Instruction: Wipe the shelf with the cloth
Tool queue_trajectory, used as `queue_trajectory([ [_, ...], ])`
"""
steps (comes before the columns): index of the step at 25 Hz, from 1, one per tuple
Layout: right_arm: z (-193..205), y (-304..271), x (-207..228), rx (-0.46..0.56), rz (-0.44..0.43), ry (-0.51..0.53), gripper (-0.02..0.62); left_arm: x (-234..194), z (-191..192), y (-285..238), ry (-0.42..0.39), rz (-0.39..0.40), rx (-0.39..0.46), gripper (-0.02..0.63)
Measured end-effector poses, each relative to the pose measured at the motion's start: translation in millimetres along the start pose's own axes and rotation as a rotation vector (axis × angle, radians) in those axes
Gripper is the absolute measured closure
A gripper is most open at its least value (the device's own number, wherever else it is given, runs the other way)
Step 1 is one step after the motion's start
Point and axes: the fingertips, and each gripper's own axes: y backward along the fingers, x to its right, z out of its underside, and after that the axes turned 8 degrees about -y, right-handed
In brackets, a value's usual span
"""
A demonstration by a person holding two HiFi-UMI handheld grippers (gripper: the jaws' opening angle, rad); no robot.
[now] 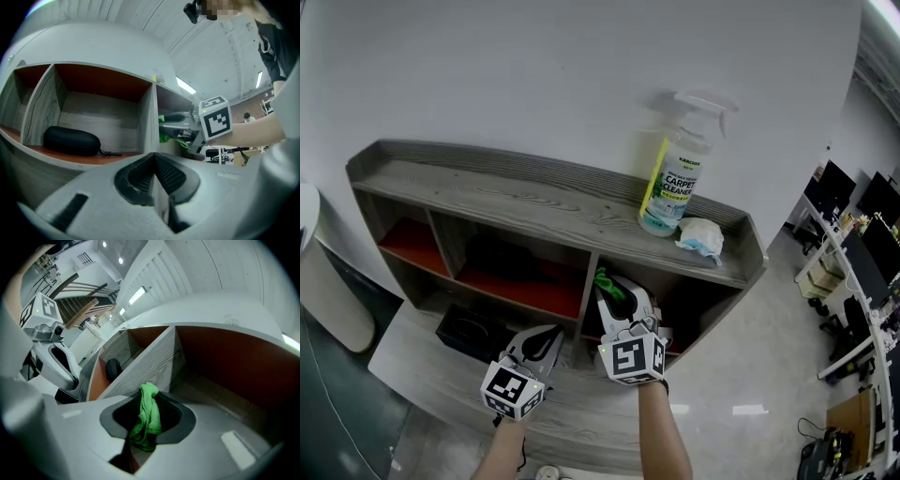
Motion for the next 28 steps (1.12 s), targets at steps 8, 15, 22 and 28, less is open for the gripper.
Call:
queue_trajectory([
  [8, -28, -3, 23, 0.047, 0.043, 0.016, 0.502, 1, -3, 3, -0.003, -0.008, 0.002, 0.607],
  [15, -44, -3, 35, 0.076, 0.095, -0.011, 0.502, 4, -6, 6, -0.003, -0.004, 0.006, 0.607],
  [22, -54, 9, 54, 0.16, 0.211, -0.252, 0.502, 2, -8, 13, -0.001, -0.014, 0.011, 0.607],
  [28, -61, 18, 70, 0.211, 0.293, -0.384, 0.502, 2, -10, 15, -0.005, -0.015, 0.013, 0.607],
])
